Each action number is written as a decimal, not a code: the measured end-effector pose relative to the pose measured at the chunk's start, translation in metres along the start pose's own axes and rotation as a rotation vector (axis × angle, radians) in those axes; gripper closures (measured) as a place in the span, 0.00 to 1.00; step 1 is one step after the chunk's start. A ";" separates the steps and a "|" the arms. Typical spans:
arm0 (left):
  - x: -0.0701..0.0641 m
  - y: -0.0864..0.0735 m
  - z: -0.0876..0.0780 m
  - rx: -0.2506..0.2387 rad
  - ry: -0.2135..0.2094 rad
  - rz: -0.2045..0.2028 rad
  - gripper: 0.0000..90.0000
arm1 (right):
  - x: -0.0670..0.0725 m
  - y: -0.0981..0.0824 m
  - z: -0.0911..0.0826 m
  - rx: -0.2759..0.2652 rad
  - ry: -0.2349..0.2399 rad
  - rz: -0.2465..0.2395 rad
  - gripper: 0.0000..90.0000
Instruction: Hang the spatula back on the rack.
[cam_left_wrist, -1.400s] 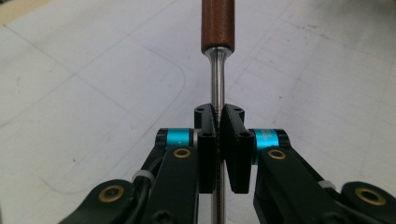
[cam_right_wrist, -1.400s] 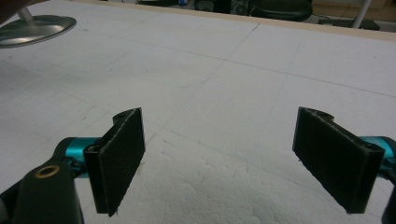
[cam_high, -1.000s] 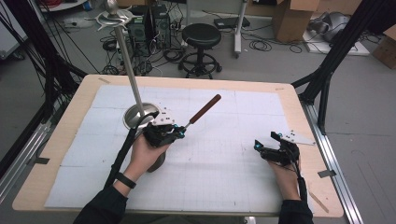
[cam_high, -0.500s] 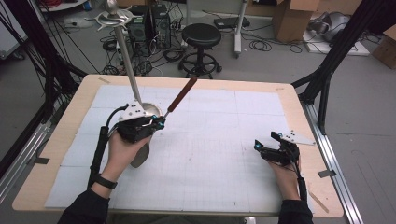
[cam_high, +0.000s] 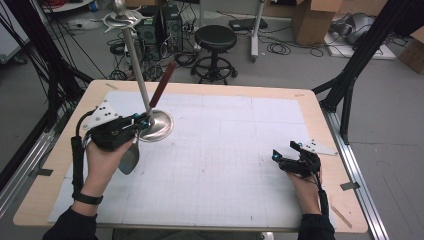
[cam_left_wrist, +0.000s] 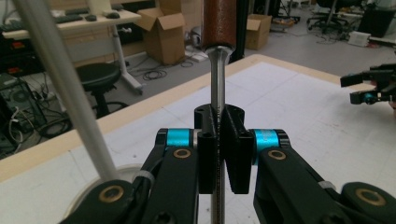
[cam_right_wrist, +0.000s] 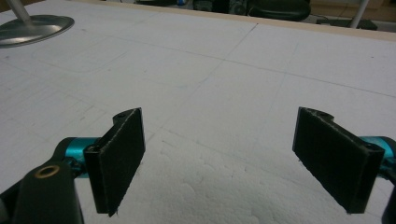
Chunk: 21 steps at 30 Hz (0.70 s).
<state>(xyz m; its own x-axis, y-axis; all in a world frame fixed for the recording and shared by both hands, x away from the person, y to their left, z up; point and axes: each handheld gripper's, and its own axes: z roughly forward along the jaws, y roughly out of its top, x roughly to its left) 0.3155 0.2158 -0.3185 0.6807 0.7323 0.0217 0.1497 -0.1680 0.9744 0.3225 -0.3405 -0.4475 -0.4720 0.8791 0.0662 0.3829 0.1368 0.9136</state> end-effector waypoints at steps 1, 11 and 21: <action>0.001 0.001 -0.004 -0.011 0.005 -0.002 0.94 | 0.000 0.000 0.000 0.000 -0.001 -0.001 0.18; 0.007 0.005 -0.031 -0.083 0.035 0.017 0.94 | 0.000 0.000 0.000 0.001 -0.001 0.001 0.18; 0.017 0.010 -0.054 -0.157 0.080 0.012 0.94 | 0.001 0.000 0.000 0.002 -0.002 0.002 0.18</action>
<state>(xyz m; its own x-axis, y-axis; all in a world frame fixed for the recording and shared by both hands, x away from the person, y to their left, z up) 0.2898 0.2628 -0.2961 0.6216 0.7820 0.0448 0.0240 -0.0761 0.9968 0.3223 -0.3399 -0.4475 -0.4697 0.8803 0.0675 0.3859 0.1359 0.9125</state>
